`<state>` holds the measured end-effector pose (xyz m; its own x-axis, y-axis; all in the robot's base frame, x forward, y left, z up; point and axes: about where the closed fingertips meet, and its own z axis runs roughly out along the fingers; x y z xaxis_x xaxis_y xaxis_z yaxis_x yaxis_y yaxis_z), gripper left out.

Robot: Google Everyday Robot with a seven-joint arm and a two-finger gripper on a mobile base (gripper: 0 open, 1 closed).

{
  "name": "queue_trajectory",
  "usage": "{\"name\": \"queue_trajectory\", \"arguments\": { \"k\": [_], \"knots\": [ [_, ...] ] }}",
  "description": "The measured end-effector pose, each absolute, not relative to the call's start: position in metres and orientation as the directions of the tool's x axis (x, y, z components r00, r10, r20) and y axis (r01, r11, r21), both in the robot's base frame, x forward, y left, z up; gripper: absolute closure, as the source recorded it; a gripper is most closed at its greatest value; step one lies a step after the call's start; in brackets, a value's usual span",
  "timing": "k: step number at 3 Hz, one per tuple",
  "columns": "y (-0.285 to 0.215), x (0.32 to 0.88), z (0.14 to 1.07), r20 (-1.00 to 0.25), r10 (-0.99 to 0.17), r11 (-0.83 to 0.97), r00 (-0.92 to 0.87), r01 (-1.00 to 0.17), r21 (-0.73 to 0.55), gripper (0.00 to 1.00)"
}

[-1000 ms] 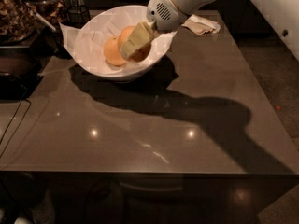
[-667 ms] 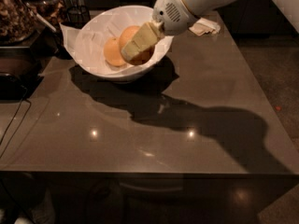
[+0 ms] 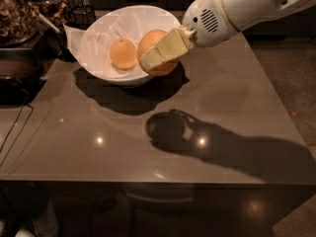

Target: Pick orange from white bowl

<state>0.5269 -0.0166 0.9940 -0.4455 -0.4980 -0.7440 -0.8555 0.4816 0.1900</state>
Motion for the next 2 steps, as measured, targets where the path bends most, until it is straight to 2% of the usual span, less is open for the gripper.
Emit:
{"name": "queue_trajectory", "arguments": {
  "k": [2],
  "knots": [
    [-0.052, 0.493, 1.004, -0.745, -0.437, 0.570, -0.505, -0.795, 0.205, 1.00]
  ]
}}
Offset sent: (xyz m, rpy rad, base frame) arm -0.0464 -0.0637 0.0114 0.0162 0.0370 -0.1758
